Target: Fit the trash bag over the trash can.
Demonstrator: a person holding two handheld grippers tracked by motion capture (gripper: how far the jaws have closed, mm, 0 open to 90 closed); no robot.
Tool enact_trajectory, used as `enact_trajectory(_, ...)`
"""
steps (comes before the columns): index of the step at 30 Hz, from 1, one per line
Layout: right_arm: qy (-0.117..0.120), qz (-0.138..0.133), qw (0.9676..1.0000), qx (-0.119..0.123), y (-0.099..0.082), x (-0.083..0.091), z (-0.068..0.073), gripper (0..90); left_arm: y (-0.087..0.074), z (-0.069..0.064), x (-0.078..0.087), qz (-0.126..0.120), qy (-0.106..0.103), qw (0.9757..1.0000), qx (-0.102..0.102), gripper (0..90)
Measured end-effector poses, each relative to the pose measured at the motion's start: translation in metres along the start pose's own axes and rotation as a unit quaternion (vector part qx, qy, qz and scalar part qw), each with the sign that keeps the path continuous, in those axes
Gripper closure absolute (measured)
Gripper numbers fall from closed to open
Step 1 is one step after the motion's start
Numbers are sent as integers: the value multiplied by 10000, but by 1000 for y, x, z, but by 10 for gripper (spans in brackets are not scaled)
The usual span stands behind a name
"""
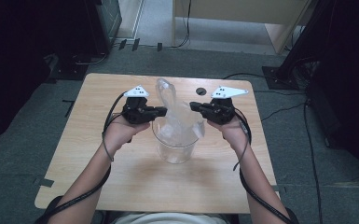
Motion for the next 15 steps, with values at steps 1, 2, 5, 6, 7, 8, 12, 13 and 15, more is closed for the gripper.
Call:
enact_trajectory(1,-54,20,10000,8,-1,2,-2,900,0,1,3,-30,11,10000,-37,866)
enact_trajectory(2,-120,33,9999,21,-1,4,-5,900,-1,3,6,-7,14,9999,-123,869)
enact_trajectory(5,-157,138,9998,-18,-5,11,-12,900,-3,6,15,-98,-28,9992,-374,871)
enact_trajectory(6,-158,168,9997,-40,-7,13,-13,900,-5,8,19,-111,-43,9990,-434,877)
enact_trajectory(7,-147,195,9997,-67,-9,15,-15,900,-6,11,22,-86,-29,9989,-451,884)
enact_trajectory(8,-140,224,9996,-82,-11,18,-16,900,-7,13,25,-68,-1,9992,-399,890)
enact_trajectory(12,-122,303,9993,-186,-16,29,-23,900,-13,26,38,-89,2,9998,-169,898)
enact_trajectory(13,-124,329,9992,-209,-18,32,-24,900,-14,29,41,-72,13,9999,-143,898)
enact_trajectory(15,-106,375,9989,-242,-21,37,-28,900,-16,35,47,-64,32,9999,-73,900)
Point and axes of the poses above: each handheld gripper's, and its own axes: x roughly backward along the jaws, y roughly out of its top, z roughly to its left, the point moved 3 cm from there along -x, roughly forward along the jaws, and after that the axes turned 6 degrees about -y, right-handed, at the moved point
